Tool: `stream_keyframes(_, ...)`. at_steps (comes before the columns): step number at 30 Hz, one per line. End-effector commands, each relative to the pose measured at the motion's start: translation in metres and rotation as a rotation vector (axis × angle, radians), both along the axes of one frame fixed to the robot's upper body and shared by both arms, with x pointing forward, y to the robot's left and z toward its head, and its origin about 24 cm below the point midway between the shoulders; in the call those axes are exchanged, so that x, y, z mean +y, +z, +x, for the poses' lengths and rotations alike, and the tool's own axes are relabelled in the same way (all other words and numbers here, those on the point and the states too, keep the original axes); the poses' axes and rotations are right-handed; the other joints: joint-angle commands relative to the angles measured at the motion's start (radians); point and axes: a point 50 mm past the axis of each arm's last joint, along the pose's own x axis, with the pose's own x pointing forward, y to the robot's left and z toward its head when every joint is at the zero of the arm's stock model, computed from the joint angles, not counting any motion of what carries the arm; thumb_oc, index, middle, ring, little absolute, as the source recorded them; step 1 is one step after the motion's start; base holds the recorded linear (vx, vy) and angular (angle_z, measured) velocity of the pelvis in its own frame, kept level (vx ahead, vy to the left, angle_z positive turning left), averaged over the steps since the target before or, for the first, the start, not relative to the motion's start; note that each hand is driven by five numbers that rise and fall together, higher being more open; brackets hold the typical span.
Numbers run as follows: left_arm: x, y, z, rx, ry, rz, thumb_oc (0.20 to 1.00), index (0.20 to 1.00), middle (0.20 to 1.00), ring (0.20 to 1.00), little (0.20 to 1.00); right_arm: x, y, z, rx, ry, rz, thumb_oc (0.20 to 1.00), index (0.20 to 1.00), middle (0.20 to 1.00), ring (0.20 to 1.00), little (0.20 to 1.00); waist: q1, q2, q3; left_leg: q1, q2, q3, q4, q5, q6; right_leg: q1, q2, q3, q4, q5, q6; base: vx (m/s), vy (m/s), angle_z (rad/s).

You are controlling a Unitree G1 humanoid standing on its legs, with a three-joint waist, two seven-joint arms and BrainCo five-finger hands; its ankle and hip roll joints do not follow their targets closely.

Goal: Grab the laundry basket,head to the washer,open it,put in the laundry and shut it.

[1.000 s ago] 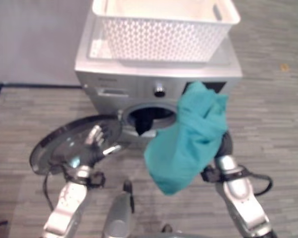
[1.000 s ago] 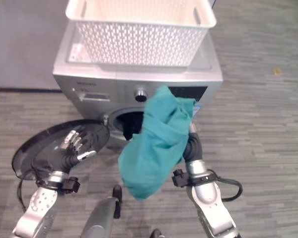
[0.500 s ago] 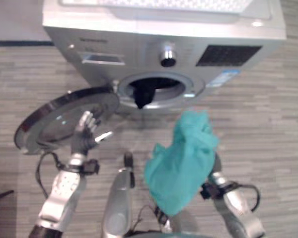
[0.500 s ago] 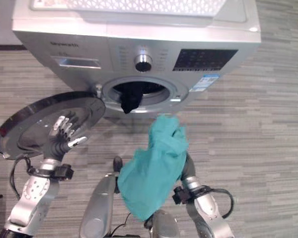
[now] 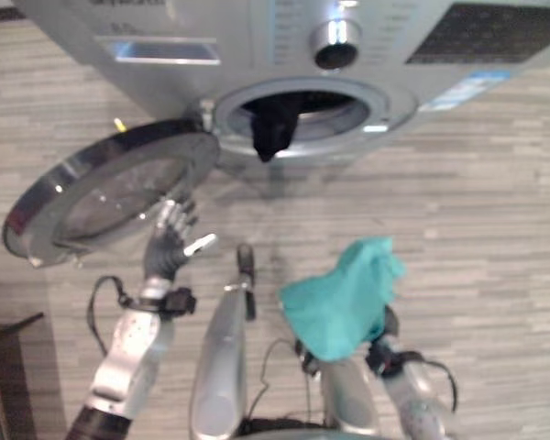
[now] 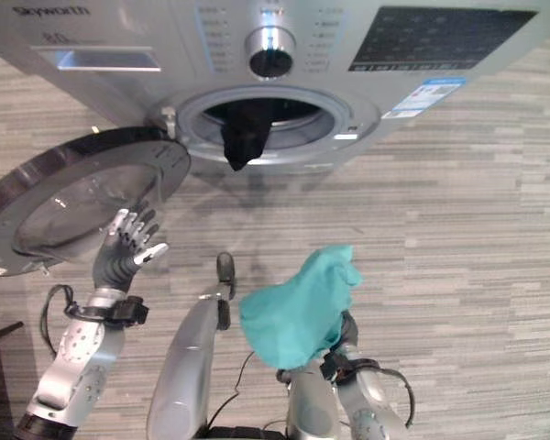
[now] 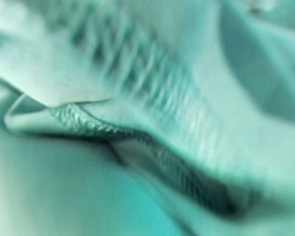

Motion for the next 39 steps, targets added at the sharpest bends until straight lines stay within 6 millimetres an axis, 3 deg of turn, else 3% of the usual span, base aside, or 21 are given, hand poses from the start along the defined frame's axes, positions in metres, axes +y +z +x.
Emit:
stream_keyframes(1, -0.002, 0.006, -0.002, -0.054, 0.016, -0.062, 1.000, 1.000, 1.000, 1.000, 1.000, -0.011, 0.012, 0.007, -0.073, -0.114, 0.042, 0.200, 0.200, 0.200, 0.200, 0.200, -0.002, 0.054, -0.068, -0.050, 0.068, 0.029, -0.070, 0.088, -0.060, -0.152, -0.025, -0.020, 0.212, 0.008, -0.070, 0.00, 0.020, 0.07)
stream_keyframes(10, -0.009, 0.005, -0.004, -0.053, -0.005, -0.104, 1.000, 1.000, 1.000, 1.000, 1.000, -0.020, 0.028, 0.037, -0.155, -0.282, 0.118, 0.200, 0.200, 0.200, 0.200, 0.200, 0.016, 0.076, -0.057, -0.164, 0.043, 0.015, -0.042, 0.066, -0.044, -0.266, -0.053, -0.035, 0.281, 0.000, -0.056, 0.02, 0.016, 0.11)
stream_keyframes(14, -0.013, 0.006, -0.004, -0.059, -0.029, -0.125, 1.000, 1.000, 1.000, 1.000, 1.000, -0.020, 0.052, 0.061, -0.251, -0.348, 0.163, 0.200, 0.200, 0.200, 0.200, 0.200, 0.038, 0.092, -0.053, -0.219, 0.028, 0.017, -0.022, 0.045, -0.034, -0.316, -0.075, -0.043, 0.312, 0.005, -0.044, 0.04, 0.051, 0.11)
stream_keyframes(22, -0.018, 0.004, -0.007, -0.053, -0.065, -0.140, 1.000, 1.000, 1.000, 1.000, 1.000, -0.032, 0.093, 0.085, -0.410, -0.489, 0.234, 0.200, 0.200, 0.200, 0.200, 0.200, 0.072, 0.123, -0.053, -0.277, -0.005, 0.011, -0.009, 0.024, -0.019, -0.361, -0.101, -0.059, 0.327, 0.000, -0.035, 0.04, 0.025, 0.11)
stream_keyframes(39, -0.027, 0.008, -0.008, -0.068, -0.129, -0.146, 1.000, 1.000, 1.000, 1.000, 1.000, -0.056, 0.159, 0.112, -0.614, -0.672, 0.295, 0.200, 0.200, 0.200, 0.200, 0.200, 0.146, 0.169, -0.055, -0.354, -0.050, 0.008, 0.026, -0.005, -0.007, -0.415, -0.129, -0.070, 0.344, -0.009, -0.023, 0.03, 0.021, 0.06)
